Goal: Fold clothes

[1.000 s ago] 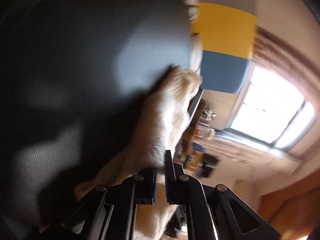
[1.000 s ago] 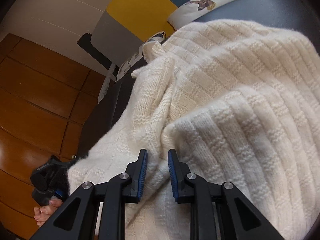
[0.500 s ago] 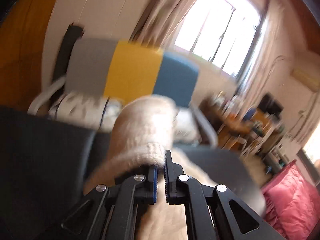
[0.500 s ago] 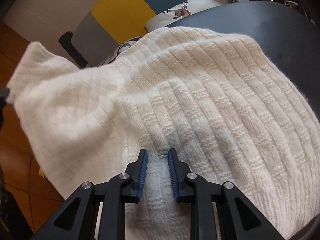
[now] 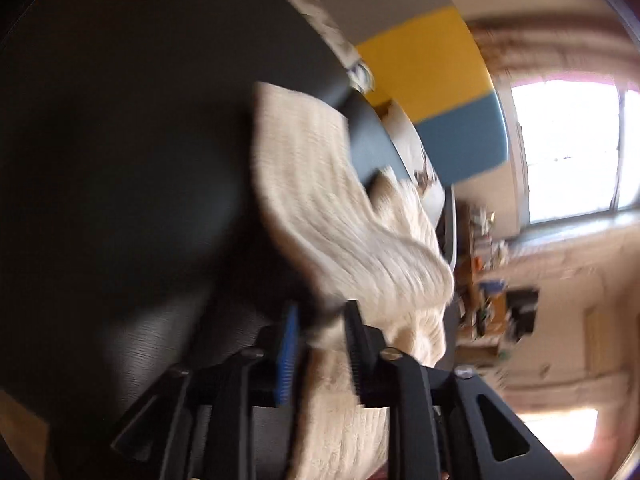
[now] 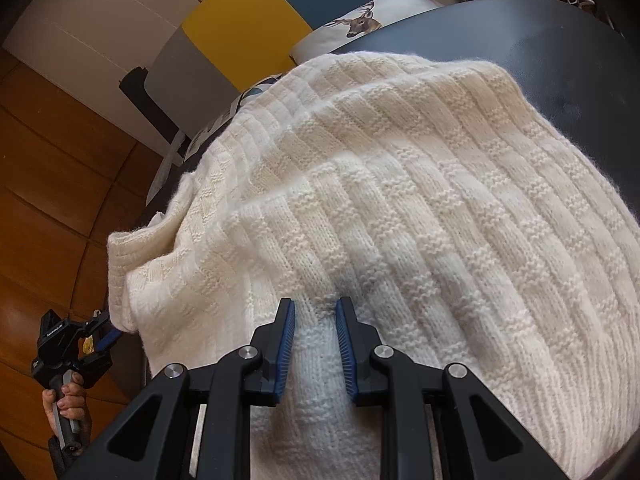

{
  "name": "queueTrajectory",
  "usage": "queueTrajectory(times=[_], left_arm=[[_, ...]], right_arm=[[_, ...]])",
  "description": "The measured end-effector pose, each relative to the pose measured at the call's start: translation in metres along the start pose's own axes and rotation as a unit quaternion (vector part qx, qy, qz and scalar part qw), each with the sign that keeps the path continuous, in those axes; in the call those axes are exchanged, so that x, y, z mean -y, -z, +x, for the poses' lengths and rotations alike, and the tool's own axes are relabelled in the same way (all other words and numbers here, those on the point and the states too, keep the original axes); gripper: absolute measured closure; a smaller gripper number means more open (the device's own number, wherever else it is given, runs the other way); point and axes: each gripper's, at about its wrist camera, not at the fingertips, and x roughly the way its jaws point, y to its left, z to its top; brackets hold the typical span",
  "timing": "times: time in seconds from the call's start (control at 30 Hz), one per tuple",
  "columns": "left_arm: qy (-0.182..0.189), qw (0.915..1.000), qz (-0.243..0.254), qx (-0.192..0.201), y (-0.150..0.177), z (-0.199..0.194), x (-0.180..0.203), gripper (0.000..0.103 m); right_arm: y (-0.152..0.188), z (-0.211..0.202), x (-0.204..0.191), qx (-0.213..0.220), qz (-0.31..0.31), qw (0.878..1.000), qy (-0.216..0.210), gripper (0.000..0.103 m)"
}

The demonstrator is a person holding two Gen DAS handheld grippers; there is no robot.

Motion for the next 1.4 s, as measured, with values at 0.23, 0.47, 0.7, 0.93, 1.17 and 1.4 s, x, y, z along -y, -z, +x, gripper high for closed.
queueTrajectory(times=[0.23, 0.47, 0.7, 0.93, 1.17, 1.4], left_arm=[[-0.027, 0.9991, -0.022, 0.022, -0.073, -0.002, -0.005, 0.039], [-0.026, 0.9995, -0.019, 0.004, -0.117, 0.058, 0.008, 0.038], [-0.048, 0.9986, 0.019, 0.009, -0.125, 0.09, 0.022, 0.085], [-0.109, 0.9858, 0.053, 0.116, -0.147, 0.05, 0.036, 0.101], [-0.113, 0.9844, 0.049, 0.125, -0.175, 0.017, 0.041, 0.103], [-0.079, 0.9942, 0.068, 0.026, -0.152, 0.083, 0.032, 0.087]], right_arm=[[0.002, 0.003, -0.021, 0.002, -0.042, 0.998, 0.039, 0.068], [0.006, 0.016, -0.05, -0.007, -0.122, 0.985, 0.119, 0.062], [-0.002, 0.018, -0.048, -0.018, -0.089, 0.989, 0.115, 0.059], [0.002, 0.023, -0.079, 0.0, -0.09, 0.982, 0.169, 0.058], [0.009, 0.041, -0.098, 0.002, -0.129, 0.97, 0.205, 0.056], [0.019, 0.044, -0.102, 0.003, -0.176, 0.964, 0.199, 0.034]])
